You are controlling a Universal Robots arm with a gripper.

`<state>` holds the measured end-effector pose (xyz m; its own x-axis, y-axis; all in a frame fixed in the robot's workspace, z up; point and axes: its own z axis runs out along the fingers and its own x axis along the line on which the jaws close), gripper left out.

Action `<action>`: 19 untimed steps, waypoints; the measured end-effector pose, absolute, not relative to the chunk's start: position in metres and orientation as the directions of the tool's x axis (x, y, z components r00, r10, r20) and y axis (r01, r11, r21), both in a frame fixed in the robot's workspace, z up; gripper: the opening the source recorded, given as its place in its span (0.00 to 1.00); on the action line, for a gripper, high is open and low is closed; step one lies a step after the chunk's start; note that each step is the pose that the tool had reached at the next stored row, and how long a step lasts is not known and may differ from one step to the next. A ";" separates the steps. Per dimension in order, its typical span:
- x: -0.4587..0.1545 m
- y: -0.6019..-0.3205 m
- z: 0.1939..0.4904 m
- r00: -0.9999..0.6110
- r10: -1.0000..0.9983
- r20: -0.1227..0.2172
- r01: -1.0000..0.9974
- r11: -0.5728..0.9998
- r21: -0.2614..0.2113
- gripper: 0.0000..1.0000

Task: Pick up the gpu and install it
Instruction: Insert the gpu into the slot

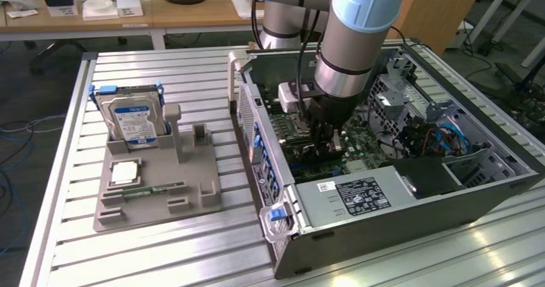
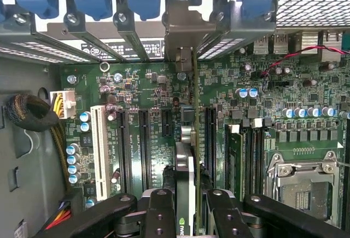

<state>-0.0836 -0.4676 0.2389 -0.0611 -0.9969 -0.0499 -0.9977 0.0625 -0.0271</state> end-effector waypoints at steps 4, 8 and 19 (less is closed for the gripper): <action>-0.084 -0.468 0.239 -0.061 -0.997 -0.050 -0.998 0.063 -0.027 0.27; -0.084 -0.468 0.239 -0.061 -0.997 -0.050 -0.998 0.063 -0.027 0.34; -0.084 -0.467 0.246 -0.061 -0.997 -0.049 -0.998 0.062 -0.027 0.40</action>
